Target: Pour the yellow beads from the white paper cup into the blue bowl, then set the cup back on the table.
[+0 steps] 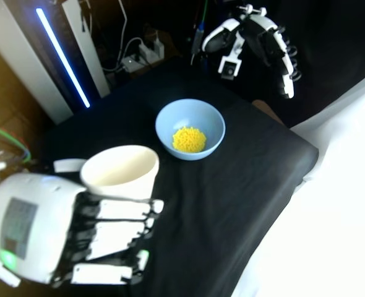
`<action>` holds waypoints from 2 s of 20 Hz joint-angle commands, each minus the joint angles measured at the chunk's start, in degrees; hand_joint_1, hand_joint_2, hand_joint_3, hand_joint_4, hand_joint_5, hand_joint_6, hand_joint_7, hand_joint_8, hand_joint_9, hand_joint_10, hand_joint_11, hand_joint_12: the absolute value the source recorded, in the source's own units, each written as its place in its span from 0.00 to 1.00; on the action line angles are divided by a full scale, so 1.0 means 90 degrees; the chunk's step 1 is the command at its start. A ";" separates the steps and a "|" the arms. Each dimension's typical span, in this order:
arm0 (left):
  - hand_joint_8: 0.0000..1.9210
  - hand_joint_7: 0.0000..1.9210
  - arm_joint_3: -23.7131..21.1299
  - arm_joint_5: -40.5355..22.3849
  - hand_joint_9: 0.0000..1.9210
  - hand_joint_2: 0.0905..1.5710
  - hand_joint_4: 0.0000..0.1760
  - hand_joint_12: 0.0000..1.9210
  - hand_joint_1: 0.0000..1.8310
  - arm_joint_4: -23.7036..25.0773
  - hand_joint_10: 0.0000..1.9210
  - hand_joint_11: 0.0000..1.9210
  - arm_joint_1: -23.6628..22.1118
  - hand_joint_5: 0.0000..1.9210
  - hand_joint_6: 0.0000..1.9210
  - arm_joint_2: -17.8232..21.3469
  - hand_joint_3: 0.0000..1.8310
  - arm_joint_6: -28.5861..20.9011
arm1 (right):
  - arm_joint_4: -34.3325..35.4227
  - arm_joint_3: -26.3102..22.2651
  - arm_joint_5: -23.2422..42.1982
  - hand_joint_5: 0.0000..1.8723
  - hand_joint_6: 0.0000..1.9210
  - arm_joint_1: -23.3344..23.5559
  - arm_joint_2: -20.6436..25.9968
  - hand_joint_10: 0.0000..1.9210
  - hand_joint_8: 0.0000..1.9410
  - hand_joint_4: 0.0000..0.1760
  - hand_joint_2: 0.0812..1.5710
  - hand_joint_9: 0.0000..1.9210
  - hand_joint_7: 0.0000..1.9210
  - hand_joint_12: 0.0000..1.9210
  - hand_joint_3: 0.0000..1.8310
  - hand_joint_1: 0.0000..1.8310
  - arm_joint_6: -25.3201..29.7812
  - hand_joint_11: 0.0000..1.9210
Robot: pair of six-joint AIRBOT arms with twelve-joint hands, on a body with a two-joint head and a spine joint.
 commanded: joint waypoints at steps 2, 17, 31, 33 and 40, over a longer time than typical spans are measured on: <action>0.00 0.18 0.0005 -0.0814 0.19 0.42 0.00 0.07 0.33 -0.0086 0.00 0.14 -0.0046 0.12 0.00 0.0035 0.00 -0.0072 | 0.0522 0.0004 0.1121 0.54 0.41 -0.0244 -0.0014 0.38 0.56 0.00 0.69 0.55 0.53 0.65 0.00 0.68 0.0032 0.42; 0.00 0.17 -0.0048 -0.0983 0.18 0.42 0.00 0.05 0.34 -0.0218 0.00 0.12 0.0127 0.10 0.00 0.0027 0.00 -0.0074 | 0.1783 0.0117 0.1695 0.57 0.43 -0.1276 -0.0474 0.11 0.04 0.00 0.67 0.27 0.40 0.60 0.00 0.64 0.0035 0.00; 0.00 0.18 -0.0059 -0.1106 0.18 0.42 0.09 0.04 0.37 -0.0302 0.00 0.13 0.0285 0.11 0.00 -0.0009 0.00 -0.0114 | 0.2307 0.0711 0.1435 0.59 0.33 -0.1646 -0.1065 0.35 0.49 0.00 0.67 0.42 0.56 0.72 0.00 0.66 0.0074 0.00; 0.00 0.18 -0.0061 -0.1112 0.18 0.43 0.12 0.04 0.37 -0.0302 0.00 0.12 0.0285 0.11 0.00 -0.0010 0.00 -0.0114 | 0.2307 0.0750 0.1378 0.63 0.25 -0.1656 -0.1107 0.28 0.50 0.00 0.66 0.46 0.57 0.68 0.00 0.69 0.0074 0.05; 0.00 0.16 -0.0047 -0.1121 0.18 0.43 0.09 0.05 0.34 -0.0302 0.00 0.14 0.0287 0.11 0.00 -0.0050 0.00 -0.0129 | 0.2330 0.0894 0.1335 0.59 0.30 -0.1656 -0.1244 0.40 0.55 0.00 0.67 0.33 0.54 0.76 0.00 0.68 0.0209 0.00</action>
